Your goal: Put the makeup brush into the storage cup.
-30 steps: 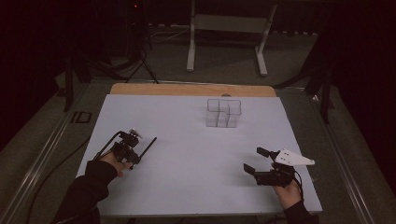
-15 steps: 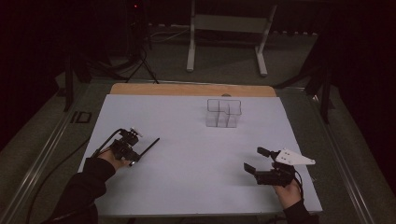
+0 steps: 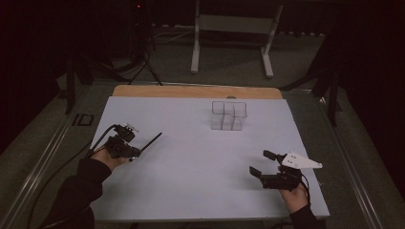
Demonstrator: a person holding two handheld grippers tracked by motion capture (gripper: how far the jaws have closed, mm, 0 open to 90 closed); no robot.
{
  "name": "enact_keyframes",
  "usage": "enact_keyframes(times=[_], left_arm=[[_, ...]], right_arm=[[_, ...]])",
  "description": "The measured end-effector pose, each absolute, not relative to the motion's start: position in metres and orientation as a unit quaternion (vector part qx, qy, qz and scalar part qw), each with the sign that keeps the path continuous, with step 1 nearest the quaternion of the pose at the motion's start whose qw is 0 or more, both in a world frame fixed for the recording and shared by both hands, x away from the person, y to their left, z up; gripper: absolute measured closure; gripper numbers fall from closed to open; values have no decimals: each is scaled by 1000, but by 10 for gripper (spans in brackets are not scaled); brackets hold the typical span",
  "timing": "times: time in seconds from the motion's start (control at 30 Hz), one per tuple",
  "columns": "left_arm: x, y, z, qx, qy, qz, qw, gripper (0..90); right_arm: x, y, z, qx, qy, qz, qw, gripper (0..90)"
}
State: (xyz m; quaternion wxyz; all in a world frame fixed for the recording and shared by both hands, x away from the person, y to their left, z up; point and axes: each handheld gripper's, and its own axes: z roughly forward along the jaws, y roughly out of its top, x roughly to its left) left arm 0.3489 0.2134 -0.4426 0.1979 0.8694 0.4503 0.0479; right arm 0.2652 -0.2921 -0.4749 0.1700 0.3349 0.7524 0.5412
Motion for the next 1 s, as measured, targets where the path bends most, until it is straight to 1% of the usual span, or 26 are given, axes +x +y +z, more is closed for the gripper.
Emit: enact_keyframes(times=[0.07,0.1,0.17,0.53,0.57,0.7,0.83,1.0], left_arm=[[348,211,-441,874,442,42,196,854],[346,210,-441,872,444,51,201,854],[345,207,-440,876,436,49,199,854],[342,206,-436,872,433,53,223,855],[342,206,-436,874,431,44,222,855],[340,204,-432,874,425,51,230,855],[340,200,-428,879,414,46,233,856],[337,192,-422,879,403,44,253,856]], right_arm=[[265,-292,-475,335,752,541,170,135],[265,-292,-475,335,752,541,170,135],[265,-292,-475,335,752,541,170,135],[265,-292,-475,335,752,541,171,135],[265,-292,-475,335,752,541,171,135],[265,-292,-475,335,753,541,171,135],[266,-292,-475,335,753,540,171,135],[266,-292,-475,336,752,540,170,135]])
